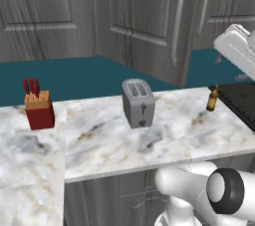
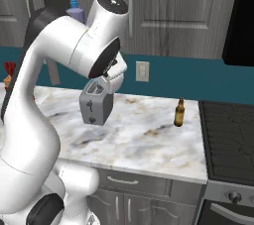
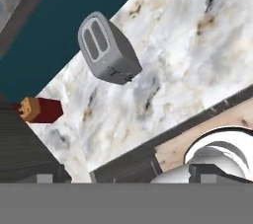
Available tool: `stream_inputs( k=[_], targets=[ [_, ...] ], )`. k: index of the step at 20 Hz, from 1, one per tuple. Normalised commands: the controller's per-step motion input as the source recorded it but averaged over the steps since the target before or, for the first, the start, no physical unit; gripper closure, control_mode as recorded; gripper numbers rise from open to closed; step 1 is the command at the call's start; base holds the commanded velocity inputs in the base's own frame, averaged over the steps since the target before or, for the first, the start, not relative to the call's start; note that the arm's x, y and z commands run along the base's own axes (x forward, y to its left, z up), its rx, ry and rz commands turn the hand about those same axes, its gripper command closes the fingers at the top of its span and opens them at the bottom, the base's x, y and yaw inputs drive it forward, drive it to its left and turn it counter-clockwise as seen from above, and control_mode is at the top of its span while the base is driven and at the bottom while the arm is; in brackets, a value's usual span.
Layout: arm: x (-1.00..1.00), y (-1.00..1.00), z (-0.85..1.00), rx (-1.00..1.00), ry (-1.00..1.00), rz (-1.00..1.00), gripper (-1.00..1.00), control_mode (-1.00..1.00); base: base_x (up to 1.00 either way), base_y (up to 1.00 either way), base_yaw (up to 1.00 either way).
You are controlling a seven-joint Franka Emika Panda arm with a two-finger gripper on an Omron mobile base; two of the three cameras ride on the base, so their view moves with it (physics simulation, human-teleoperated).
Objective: Pick the soap dispenser and soap dispenser from the cabinet and place them on the counter.
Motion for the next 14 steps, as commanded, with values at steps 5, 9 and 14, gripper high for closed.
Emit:
stream_inputs(
  k=[5,9,14],
  targets=[
    [0.00,0.02,-0.01,0.19,0.14,-0.03,-1.00,-1.00,0.00,0.00,0.00],
    [0.00,0.14,0.03,0.13,0.08,-0.02,-1.00,-1.00,0.00,0.00,0.00],
    [0.01,0.22,0.08,0.12,0.03,0.00,-1.00,-1.00,0.00,0.00,0.00]
  ],
)
